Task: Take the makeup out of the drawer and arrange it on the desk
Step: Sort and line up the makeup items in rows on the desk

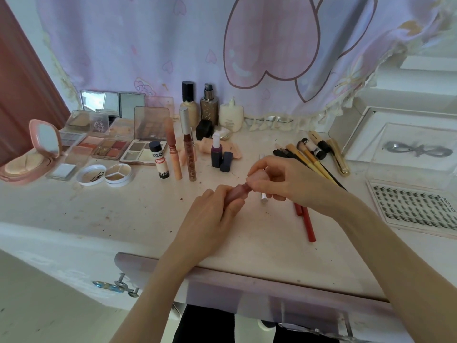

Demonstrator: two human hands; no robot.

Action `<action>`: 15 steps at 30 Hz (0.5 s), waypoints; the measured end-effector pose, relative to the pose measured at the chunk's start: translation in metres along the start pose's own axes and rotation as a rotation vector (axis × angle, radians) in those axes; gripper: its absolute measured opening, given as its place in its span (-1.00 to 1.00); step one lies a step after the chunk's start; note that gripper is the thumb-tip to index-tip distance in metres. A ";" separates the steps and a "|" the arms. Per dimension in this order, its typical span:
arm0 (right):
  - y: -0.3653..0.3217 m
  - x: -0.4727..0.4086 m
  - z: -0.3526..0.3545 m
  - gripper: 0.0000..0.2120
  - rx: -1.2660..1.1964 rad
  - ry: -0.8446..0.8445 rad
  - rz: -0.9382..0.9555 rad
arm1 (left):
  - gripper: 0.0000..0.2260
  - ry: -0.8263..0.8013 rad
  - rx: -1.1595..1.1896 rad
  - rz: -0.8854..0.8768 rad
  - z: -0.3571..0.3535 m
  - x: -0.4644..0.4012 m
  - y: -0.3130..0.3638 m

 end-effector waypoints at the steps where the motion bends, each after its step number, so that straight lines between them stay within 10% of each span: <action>1: -0.002 0.001 0.001 -0.90 -0.021 -0.013 0.021 | -0.73 0.001 0.000 0.001 0.000 0.000 0.000; 15: -0.002 0.003 0.004 -0.80 -0.089 0.023 -0.054 | -0.79 0.012 -0.006 -0.008 0.000 -0.002 -0.001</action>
Point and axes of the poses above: each hand's wrist, its own x-axis away from the middle knuckle, its own z-axis out of the back of the hand, y = z × x, the point moved 6 cm from there along -x, towards the middle knuckle, and after that the axes turned 10 degrees about -x, right-handed, at the moved point
